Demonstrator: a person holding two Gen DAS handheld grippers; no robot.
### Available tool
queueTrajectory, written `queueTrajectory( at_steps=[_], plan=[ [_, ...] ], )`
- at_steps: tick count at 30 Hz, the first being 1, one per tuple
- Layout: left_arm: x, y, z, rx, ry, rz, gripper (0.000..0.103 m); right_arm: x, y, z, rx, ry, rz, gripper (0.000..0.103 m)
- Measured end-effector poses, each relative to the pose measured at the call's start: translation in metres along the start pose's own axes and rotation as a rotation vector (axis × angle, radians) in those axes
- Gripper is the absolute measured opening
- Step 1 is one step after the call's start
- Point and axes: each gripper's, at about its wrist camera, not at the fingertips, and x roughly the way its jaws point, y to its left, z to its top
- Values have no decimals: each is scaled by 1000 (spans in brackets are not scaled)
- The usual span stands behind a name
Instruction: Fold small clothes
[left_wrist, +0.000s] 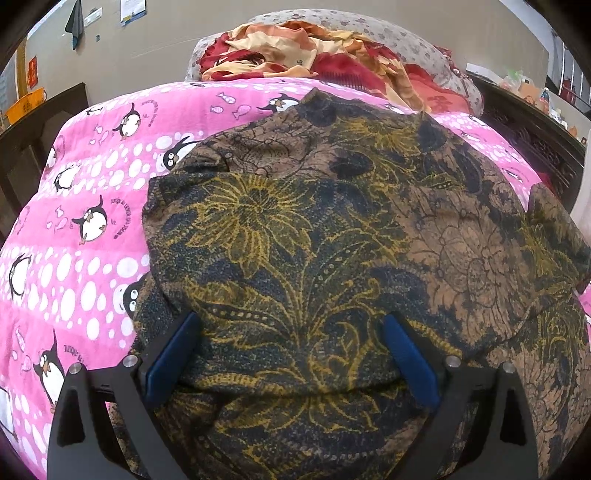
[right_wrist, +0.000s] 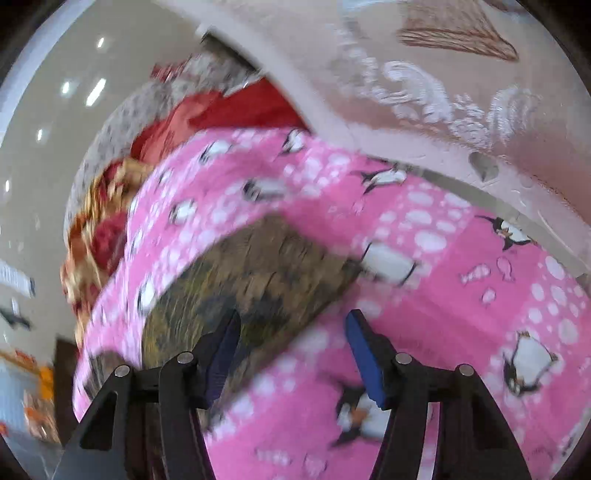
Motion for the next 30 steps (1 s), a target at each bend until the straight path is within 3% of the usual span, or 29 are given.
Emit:
queueTrajectory(
  at_steps=[1,3,5,6,8,12,15,18,23,30],
  plan=[
    [0,0,0,-3,-1,-1,99,3,-2,5,20,-7,24,65],
    [0,0,0,-4,0,0,99,6,-1,8,39,-19,65,54],
    [0,0,0,-4,0,-1,99,10,7,8,19,-14,71,7],
    [0,0,0,-4,0,-1,99,8,14,7,-13,-14,58,5],
    [0,1,0,-5,-1,-3,99,-5,32,7,-100,-50,-8,5],
    [0,1,0,-6,-2,-5,99,-74,92,19,-294,-232,-72,5],
    [0,1,0,-8,-3,-8,99,-138,149,31,-426,-358,-55,5],
    [-1,2,0,-12,-6,-13,99,-171,206,26,-560,-370,-8,5],
    [-3,4,0,-21,-12,-25,99,-152,297,-30,-733,-276,138,5],
    [-5,7,-2,-39,-20,-49,99,-15,366,-180,-839,36,326,5]
  ],
)
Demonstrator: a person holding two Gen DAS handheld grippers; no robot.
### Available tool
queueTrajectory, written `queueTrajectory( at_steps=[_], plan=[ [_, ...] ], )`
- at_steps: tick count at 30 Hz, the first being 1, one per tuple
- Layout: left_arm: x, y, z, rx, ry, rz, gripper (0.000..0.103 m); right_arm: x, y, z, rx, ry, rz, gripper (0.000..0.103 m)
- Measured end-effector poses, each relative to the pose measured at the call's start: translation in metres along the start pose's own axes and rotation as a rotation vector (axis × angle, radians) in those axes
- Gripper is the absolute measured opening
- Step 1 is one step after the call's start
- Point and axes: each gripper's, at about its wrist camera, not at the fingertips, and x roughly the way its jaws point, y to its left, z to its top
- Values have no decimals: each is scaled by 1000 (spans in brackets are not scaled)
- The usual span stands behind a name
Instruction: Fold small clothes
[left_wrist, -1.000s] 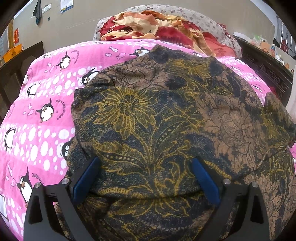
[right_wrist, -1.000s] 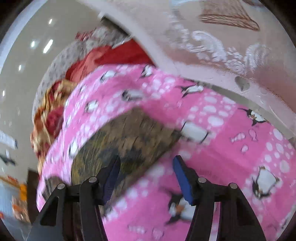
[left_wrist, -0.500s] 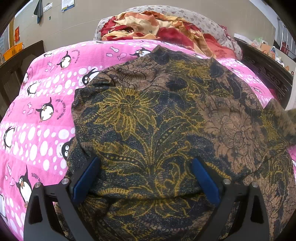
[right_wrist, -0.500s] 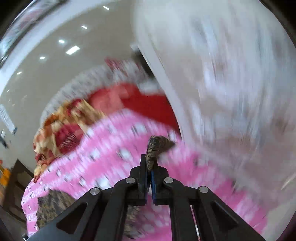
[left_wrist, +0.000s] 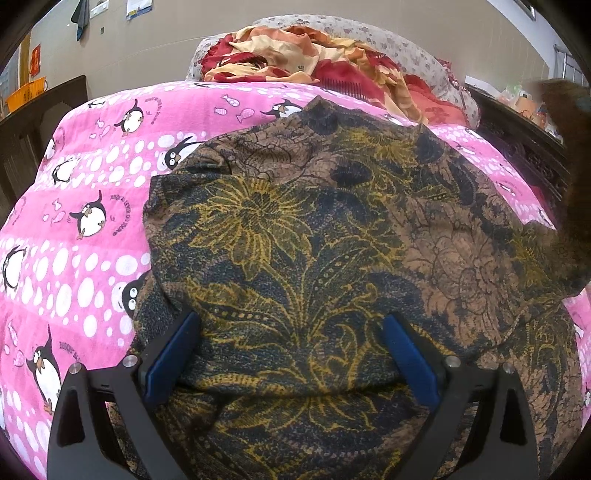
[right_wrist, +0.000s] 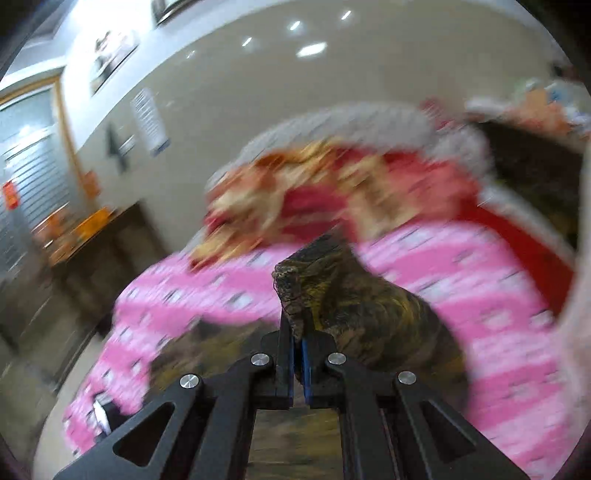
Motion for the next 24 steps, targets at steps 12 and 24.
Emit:
queueTrajectory(
  at_steps=[12,24],
  plan=[
    [-1,3,0,-16,-5,-19,99,133,53,-153,-43,283,83,8],
    [1,0,1,5,10,3,99,90,87,-142,-125,147,154,8]
  ],
)
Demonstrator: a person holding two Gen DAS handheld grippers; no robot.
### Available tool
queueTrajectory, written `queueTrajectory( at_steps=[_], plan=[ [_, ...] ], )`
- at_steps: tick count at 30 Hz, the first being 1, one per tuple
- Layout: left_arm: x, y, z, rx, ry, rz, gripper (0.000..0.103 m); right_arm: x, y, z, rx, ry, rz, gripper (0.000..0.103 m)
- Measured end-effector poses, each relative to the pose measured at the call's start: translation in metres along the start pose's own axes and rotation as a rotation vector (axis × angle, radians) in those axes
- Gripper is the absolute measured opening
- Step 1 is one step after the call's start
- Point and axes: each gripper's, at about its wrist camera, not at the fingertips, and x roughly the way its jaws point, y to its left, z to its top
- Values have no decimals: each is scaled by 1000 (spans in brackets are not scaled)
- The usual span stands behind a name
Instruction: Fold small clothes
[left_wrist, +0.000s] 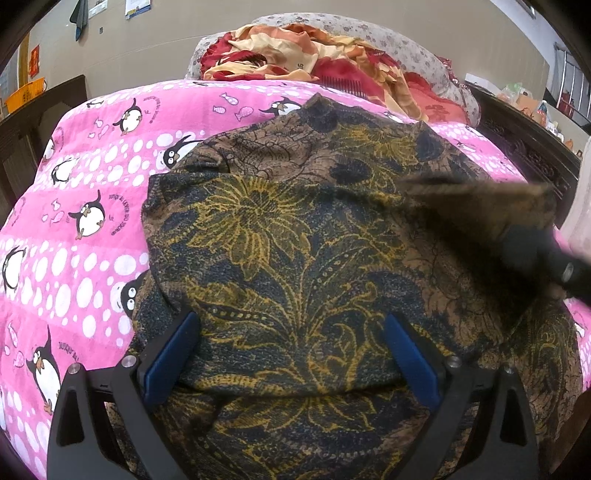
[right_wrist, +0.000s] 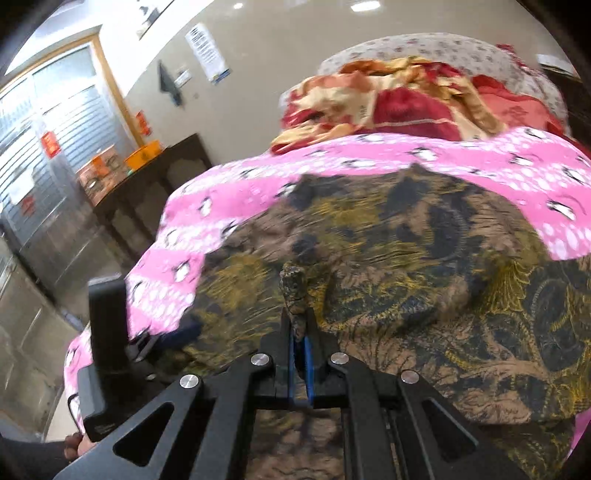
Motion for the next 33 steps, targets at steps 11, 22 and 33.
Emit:
queueTrajectory(
  at_steps=[11,22,33],
  plan=[
    [-24,4,6,-37,-25,-106,99,3,-9,-33,-7,141,-26,67],
    [19,-40,27,-44,134,-480,99,-36,-34,-85,-101,159,-172,73],
    [42,-22,41,-315,195,-797,97,-33,-37,-81,-82,147,-146,75]
  ],
)
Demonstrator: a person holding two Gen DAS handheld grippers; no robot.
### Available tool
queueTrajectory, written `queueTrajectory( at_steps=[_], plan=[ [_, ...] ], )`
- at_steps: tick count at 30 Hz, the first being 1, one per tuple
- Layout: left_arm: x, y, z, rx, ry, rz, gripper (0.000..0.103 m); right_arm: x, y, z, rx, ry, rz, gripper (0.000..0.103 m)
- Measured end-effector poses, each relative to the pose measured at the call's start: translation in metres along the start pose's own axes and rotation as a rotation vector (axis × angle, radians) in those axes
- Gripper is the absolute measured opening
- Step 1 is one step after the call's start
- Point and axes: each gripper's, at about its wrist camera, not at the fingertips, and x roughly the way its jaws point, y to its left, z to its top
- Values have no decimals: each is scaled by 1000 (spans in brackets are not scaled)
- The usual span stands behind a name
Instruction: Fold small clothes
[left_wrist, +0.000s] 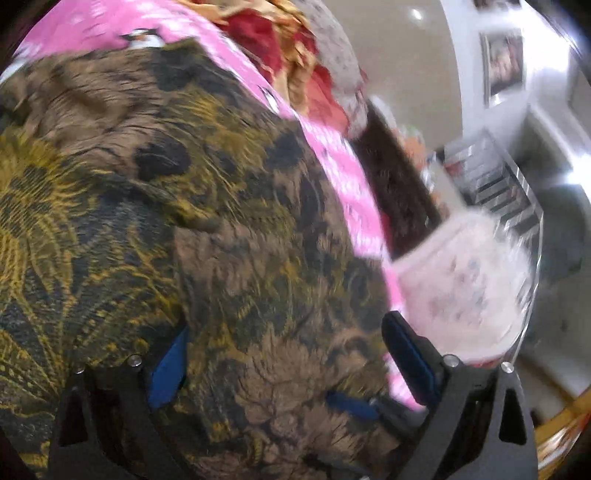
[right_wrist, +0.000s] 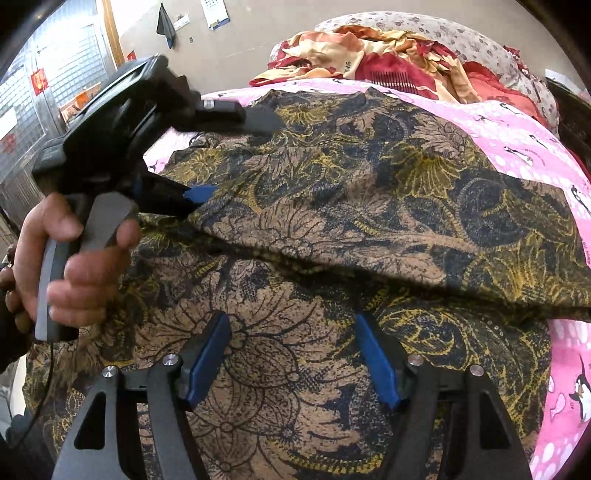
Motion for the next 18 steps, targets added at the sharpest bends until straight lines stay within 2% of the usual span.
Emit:
queueTrajectory(
  at_steps=[1,3,5,8,11,12,13,14,16,18],
  plan=[
    [1,-1,0,-6,-2,-2,97,0,0,0,0,0,0,75],
    [10,-13,-4,31,46,-25,96,-1,0,-1,3,1,5,75],
    [16,-23,-4,117,68,51,85,-1,0,-1,5,1,7,75],
    [14,-9,2,67,33,137,62,-1,0,-1,2,2,4,75],
    [14,-12,-1,98,29,188,51,-1,1,-2,0,3,1,75],
    [14,-12,-1,102,27,211,37,-2,0,-2,1,4,2,75],
    [14,-11,-1,95,28,222,14,-2,0,-2,1,4,3,75],
    [15,-7,-2,78,36,240,2,-1,0,-1,3,4,5,75],
    [11,-8,-5,85,16,267,3,-1,0,-1,1,5,3,75],
    [-2,-22,-9,133,-19,274,3,-1,0,-1,-3,6,-2,75]
  ],
)
